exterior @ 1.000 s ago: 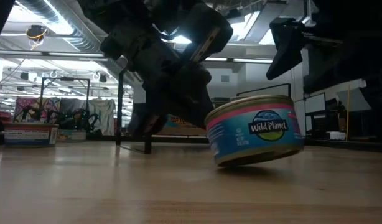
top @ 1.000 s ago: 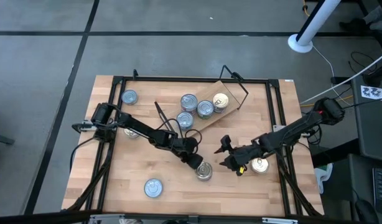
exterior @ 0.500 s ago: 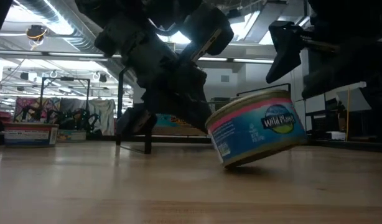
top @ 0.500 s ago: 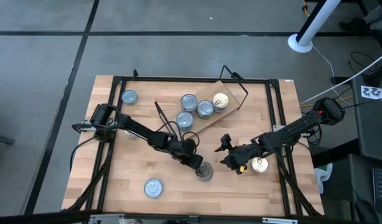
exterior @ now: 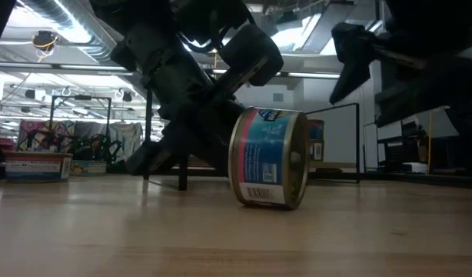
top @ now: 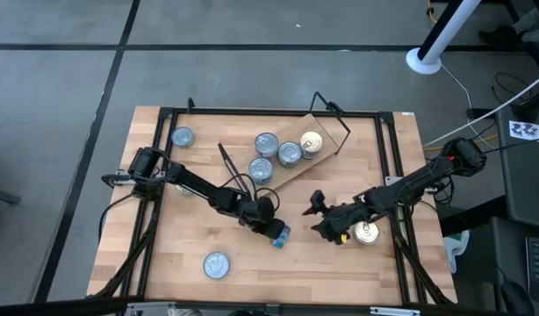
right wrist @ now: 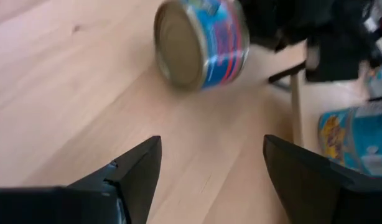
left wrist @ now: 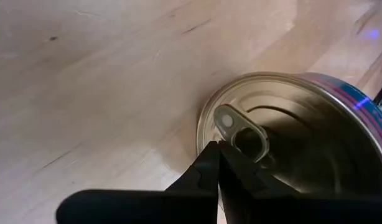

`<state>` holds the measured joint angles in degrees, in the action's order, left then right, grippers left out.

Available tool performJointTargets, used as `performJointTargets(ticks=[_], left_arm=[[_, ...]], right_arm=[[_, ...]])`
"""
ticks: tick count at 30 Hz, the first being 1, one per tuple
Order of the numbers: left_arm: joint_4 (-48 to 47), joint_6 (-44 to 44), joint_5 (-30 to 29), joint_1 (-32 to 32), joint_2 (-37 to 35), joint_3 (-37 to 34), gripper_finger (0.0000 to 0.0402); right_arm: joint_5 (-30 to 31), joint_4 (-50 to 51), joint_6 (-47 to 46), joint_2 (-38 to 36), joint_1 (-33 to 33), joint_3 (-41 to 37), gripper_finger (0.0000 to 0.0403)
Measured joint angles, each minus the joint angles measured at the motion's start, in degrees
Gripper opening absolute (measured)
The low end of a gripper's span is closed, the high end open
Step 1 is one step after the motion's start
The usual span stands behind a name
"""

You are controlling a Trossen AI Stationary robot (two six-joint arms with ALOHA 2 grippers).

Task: Stack canned seafood by type on shelf
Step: Stack the blue and pink tuna can on the shelf on top of the other blue and pink tuna can

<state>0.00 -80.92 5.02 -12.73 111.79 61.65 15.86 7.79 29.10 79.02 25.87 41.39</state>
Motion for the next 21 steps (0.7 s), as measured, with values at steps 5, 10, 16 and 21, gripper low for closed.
performJointTargets(ticks=[5, 10, 16, 21], left_arm=[[0.15, -0.03, -0.31, 0.09, 0.0, 0.0, 0.0001], [0.63, -1.42, -1.04, 0.07, -0.06, 0.02, 0.0001], [0.71, -1.92, -3.27, 0.09, -0.08, 0.04, 0.0001], [0.83, -2.54, -4.13, 0.09, -0.09, 0.07, 0.0001]], right_arm=[[-1.22, -5.54, 3.39, 0.0, -0.02, 0.0, 0.028], [-3.04, -7.74, 7.13, 0.0, -0.5, 0.0, 0.028], [-10.08, -8.88, 6.21, 0.07, -4.16, 0.0, 0.028], [-14.75, -13.97, 5.7, 0.59, -6.67, 0.0, 0.028]])
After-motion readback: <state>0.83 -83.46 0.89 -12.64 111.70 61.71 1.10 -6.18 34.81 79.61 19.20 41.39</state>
